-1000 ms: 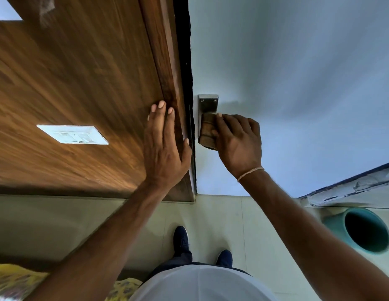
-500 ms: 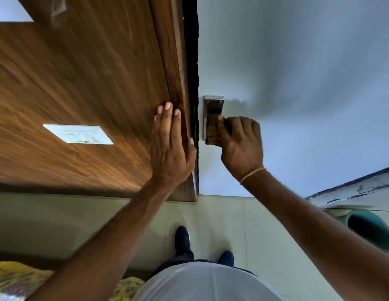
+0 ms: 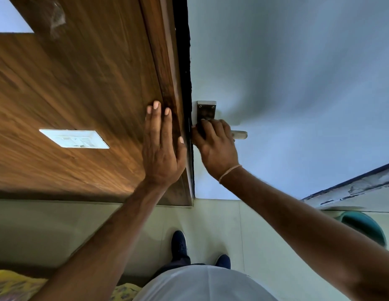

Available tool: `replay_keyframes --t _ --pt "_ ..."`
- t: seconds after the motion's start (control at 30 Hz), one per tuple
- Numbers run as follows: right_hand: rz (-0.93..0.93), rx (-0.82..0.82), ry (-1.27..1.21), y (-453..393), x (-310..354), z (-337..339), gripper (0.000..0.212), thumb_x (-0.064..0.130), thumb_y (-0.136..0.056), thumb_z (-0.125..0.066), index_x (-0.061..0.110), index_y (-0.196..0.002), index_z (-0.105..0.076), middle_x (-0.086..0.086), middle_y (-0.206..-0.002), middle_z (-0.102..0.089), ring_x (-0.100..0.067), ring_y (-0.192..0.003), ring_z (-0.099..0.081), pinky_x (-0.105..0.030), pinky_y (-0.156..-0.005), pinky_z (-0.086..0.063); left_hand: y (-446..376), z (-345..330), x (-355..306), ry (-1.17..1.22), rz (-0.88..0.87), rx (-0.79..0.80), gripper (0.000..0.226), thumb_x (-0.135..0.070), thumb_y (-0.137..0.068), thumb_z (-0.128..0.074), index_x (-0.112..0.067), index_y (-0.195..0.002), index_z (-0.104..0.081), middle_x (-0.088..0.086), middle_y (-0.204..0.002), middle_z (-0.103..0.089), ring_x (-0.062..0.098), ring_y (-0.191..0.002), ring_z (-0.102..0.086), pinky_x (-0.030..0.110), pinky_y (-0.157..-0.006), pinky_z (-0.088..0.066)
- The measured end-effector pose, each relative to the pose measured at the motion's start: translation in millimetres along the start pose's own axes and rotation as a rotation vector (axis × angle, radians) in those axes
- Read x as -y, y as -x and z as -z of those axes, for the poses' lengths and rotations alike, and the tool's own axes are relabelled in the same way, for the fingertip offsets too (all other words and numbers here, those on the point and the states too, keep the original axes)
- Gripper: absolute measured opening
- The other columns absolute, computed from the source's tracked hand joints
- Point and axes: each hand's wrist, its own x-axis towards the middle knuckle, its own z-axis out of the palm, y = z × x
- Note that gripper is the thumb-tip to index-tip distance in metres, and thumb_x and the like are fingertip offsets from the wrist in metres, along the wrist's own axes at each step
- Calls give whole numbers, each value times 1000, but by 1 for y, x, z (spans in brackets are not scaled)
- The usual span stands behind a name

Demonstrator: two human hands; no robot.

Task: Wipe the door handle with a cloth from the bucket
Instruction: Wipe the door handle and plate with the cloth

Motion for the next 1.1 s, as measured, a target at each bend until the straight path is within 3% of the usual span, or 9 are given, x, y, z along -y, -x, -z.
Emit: replay_keyframes --t 0.1,0.23,0.33,0.47,0.6,0.73,0.87,1.1 --pt "23 -11 -35 -6 -2 -5 25 11 -105 -53 9 -117 -75 -18 -115 -70 -43 -111 -65 -55 -107 -48 0 0 2 -17 -20 1 69 -6 -98 -67 7 -159 -38 30 -168 -31 37 -163 -19 53 -133 -28" --pt "18 -30 -43 9 -29 -2 38 8 -101 -58 9 -139 -67 -19 -126 -70 -40 -114 -66 -51 -104 -49 2 0 3 -39 -22 2 69 -7 -99 -67 7 -160 -37 29 -169 -30 37 -163 -19 53 -133 -27" --pt "-110 -38 -24 23 -47 5 50 6 -89 -68 10 -139 -66 -16 -123 -71 -39 -109 -65 -46 -101 -46 1 1 0 -40 -7 7 69 -9 -100 -66 6 -160 -35 30 -169 -29 39 -163 -19 52 -134 -26" --pt "-210 -53 15 24 -31 9 47 9 -89 -61 10 -135 -68 -16 -120 -70 -39 -108 -61 -48 -104 -44 2 2 -1 -46 -10 24 70 -10 -101 -65 5 -161 -34 29 -170 -28 38 -163 -19 55 -133 -28" --pt "-151 -66 26 15 -15 1 46 6 -95 -56 6 -140 -64 -20 -120 -69 -41 -107 -64 -50 -104 -45 1 1 -3 -54 -3 27 71 -11 -100 -66 6 -161 -33 31 -170 -28 41 -163 -20 50 -135 -23" --pt "-86 -74 34 31 -54 10 48 10 -93 -65 11 -141 -65 -15 -123 -71 -38 -106 -65 -46 -99 -46 1 -2 -7 -49 7 23 72 -11 -100 -67 9 -160 -33 33 -169 -27 47 -161 -22 52 -135 -22" --pt "-203 -48 20 37 -60 11 49 11 -88 -71 16 -137 -69 -10 -121 -71 -36 -105 -64 -43 -98 -44 2 -4 -9 -49 11 24 72 -11 -100 -67 11 -159 -33 33 -169 -26 49 -161 -21 56 -134 -25" --pt "-67 -39 -15 5 -4 0 37 15 -106 -45 8 -136 -65 -22 -124 -69 -42 -109 -65 -54 -103 -49 2 -4 -8 -66 23 35 71 -16 -103 -64 8 -161 -32 31 -170 -25 46 -162 -21 55 -133 -26"
